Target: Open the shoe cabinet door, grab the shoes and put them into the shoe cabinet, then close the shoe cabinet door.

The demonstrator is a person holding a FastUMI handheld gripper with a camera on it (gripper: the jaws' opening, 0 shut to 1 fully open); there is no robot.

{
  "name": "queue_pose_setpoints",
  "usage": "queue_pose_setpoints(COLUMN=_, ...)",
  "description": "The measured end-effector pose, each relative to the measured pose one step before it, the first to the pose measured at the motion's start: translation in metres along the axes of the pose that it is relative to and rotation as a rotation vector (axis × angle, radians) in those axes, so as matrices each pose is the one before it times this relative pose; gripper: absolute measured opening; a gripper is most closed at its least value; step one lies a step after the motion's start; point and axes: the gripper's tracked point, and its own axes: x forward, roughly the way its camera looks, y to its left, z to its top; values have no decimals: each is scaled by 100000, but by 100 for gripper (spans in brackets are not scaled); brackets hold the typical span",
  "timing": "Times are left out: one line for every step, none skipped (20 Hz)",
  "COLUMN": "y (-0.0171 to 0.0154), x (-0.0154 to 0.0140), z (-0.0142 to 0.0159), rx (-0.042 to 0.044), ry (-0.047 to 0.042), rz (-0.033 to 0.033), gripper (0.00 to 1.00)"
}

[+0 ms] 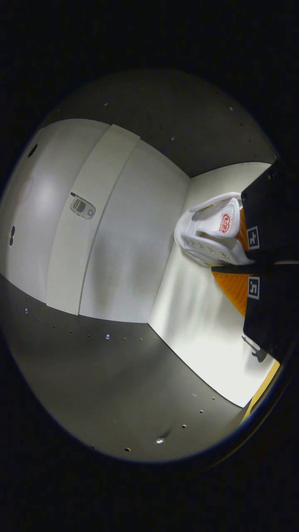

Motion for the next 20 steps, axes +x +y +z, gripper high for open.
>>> queue_pose_setpoints(y=351, x=-247, z=-366, rx=1121, ry=1039, rz=1349, gripper=18)
queue_pose_setpoints(y=579, x=-64, z=63, rx=2178, ry=-710, rz=1948, gripper=27)
queue_pose_setpoints(y=220, x=-251, z=113, rx=2027, ry=-1425, rz=598, gripper=42)
queue_pose_setpoints(y=-124, x=-809, z=440, rx=1511, ry=-1591, rz=550, gripper=58)
queue_pose_setpoints(y=25, x=-653, z=-20, rx=1177, ry=246, rz=325, gripper=68)
queue_pose_setpoints(y=277, x=-496, z=-207, rx=944, ry=1118, rz=449, gripper=74)
queue_pose_setpoints(y=-87, x=-758, z=-138, rx=822, ry=847, rz=-192, gripper=83)
queue_pose_setpoints(y=44, x=-598, z=149, rx=815, ry=-519, rz=-178, gripper=84)
queue_pose_setpoints(y=6, x=-748, z=186, rx=1218, ry=-909, rz=59, gripper=89)
queue_pose_setpoints(y=-134, x=-613, z=156, rx=1192, ry=-582, rz=-43, gripper=91)
queue_pose_setpoints(y=-176, x=-716, z=-93, rx=1286, ry=111, rz=-102, gripper=93)
queue_pose_setpoints(y=-212, x=-684, z=168, rx=1176, ry=-10, rz=-359, gripper=95)
queue_pose_setpoints(y=-326, x=-677, z=222, rx=1190, ry=-733, rz=-557, gripper=96)
queue_pose_setpoints(y=-315, x=-604, z=104, rx=1395, ry=-556, rz=-429, gripper=97)
queue_pose_setpoints(y=-361, x=-746, z=252, rx=1546, ry=-949, rz=-543, gripper=98)
queue_pose_setpoints(y=-299, x=-619, z=186, rx=1754, ry=-940, rz=-399, gripper=98)
queue_pose_setpoints(y=-221, x=-867, z=365, rx=1805, ry=-1402, rz=-88, gripper=98)
queue_pose_setpoints(y=-337, x=-965, z=618, rx=1272, ry=-2680, rz=-461, gripper=98)
queue_pose_setpoints(y=-331, x=-1052, z=641, rx=479, ry=-2730, rz=-698, gripper=98)
queue_pose_setpoints(y=-323, x=-1009, z=536, rx=500, ry=-2729, rz=-793, gripper=98)
